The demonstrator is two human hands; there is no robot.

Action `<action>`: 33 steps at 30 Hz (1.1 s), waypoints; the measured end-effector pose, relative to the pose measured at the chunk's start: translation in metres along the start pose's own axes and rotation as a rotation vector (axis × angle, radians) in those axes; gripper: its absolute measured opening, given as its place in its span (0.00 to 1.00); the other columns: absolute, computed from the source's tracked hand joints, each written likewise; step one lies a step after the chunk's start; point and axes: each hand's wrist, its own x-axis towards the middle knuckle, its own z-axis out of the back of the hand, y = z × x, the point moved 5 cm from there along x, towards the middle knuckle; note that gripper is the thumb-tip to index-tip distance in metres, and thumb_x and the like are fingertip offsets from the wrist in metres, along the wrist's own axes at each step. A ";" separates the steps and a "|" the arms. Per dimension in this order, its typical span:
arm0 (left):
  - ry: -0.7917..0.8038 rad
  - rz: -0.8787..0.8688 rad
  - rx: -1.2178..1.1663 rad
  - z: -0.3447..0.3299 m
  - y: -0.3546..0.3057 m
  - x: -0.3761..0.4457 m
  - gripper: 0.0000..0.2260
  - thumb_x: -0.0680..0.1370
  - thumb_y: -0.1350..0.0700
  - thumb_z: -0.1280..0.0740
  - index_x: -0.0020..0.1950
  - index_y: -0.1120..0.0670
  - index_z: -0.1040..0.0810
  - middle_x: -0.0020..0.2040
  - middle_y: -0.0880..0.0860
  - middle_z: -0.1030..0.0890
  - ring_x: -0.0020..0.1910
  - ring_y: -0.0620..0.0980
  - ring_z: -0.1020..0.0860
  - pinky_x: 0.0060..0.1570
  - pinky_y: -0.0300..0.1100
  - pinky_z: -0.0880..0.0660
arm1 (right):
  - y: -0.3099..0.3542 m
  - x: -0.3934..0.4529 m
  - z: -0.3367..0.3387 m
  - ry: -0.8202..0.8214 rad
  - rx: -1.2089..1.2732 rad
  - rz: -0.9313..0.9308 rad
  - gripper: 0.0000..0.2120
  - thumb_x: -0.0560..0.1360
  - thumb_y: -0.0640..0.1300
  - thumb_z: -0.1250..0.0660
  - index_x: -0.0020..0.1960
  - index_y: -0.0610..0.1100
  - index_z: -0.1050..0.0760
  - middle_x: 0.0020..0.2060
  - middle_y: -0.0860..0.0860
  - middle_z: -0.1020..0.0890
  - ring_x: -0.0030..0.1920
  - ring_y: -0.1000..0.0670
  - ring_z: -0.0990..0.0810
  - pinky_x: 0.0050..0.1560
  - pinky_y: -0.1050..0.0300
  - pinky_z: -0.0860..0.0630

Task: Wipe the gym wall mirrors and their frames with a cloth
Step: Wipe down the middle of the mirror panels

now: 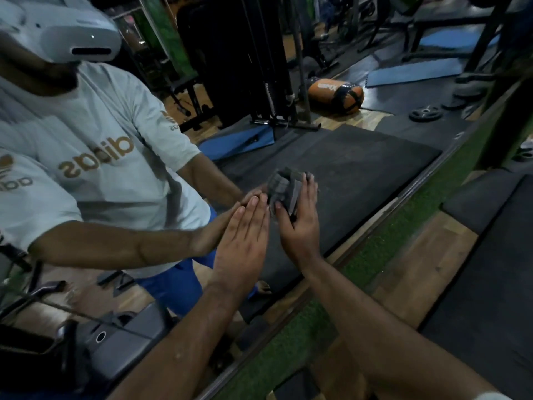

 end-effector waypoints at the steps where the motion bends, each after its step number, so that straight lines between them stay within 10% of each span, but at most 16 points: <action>1: -0.004 0.002 -0.012 0.000 -0.001 -0.002 0.29 0.82 0.61 0.47 0.81 0.66 0.53 0.82 0.65 0.55 0.81 0.60 0.58 0.80 0.54 0.60 | -0.017 -0.004 -0.001 -0.011 0.037 -0.134 0.37 0.82 0.57 0.36 0.85 0.50 0.50 0.84 0.51 0.46 0.84 0.51 0.50 0.82 0.57 0.46; 5: -0.006 0.032 -0.069 -0.003 0.001 -0.041 0.29 0.80 0.61 0.47 0.81 0.66 0.50 0.82 0.65 0.51 0.81 0.60 0.53 0.79 0.55 0.60 | -0.035 -0.022 -0.023 -0.181 0.318 -0.693 0.35 0.84 0.59 0.39 0.84 0.48 0.46 0.78 0.42 0.32 0.77 0.40 0.31 0.76 0.46 0.32; 12: -0.008 0.119 -0.090 0.008 0.053 -0.128 0.28 0.80 0.64 0.56 0.81 0.66 0.51 0.82 0.66 0.53 0.81 0.64 0.58 0.80 0.59 0.57 | 0.076 -0.071 -0.069 -0.147 0.033 -0.057 0.35 0.85 0.58 0.40 0.85 0.50 0.52 0.85 0.51 0.51 0.83 0.53 0.57 0.79 0.56 0.51; 19: -0.114 0.088 -0.131 0.009 0.078 -0.147 0.26 0.83 0.62 0.51 0.81 0.66 0.48 0.82 0.64 0.49 0.82 0.61 0.51 0.80 0.56 0.52 | 0.035 -0.100 -0.098 -0.285 0.269 -0.570 0.35 0.84 0.58 0.40 0.85 0.45 0.48 0.81 0.43 0.38 0.81 0.42 0.40 0.81 0.48 0.41; 27: -0.212 0.196 -0.211 0.016 0.091 -0.175 0.26 0.82 0.62 0.47 0.81 0.65 0.45 0.81 0.64 0.44 0.81 0.60 0.47 0.80 0.57 0.48 | 0.072 -0.141 -0.108 -0.028 -0.106 0.085 0.35 0.84 0.55 0.39 0.85 0.46 0.50 0.85 0.49 0.48 0.84 0.51 0.54 0.81 0.62 0.50; 33: -0.222 0.162 -0.197 0.014 0.100 -0.201 0.24 0.83 0.63 0.46 0.80 0.65 0.41 0.81 0.64 0.42 0.81 0.60 0.45 0.80 0.56 0.50 | 0.063 -0.144 -0.131 -0.260 0.280 -0.505 0.34 0.83 0.56 0.41 0.84 0.44 0.46 0.81 0.43 0.38 0.81 0.43 0.40 0.81 0.47 0.43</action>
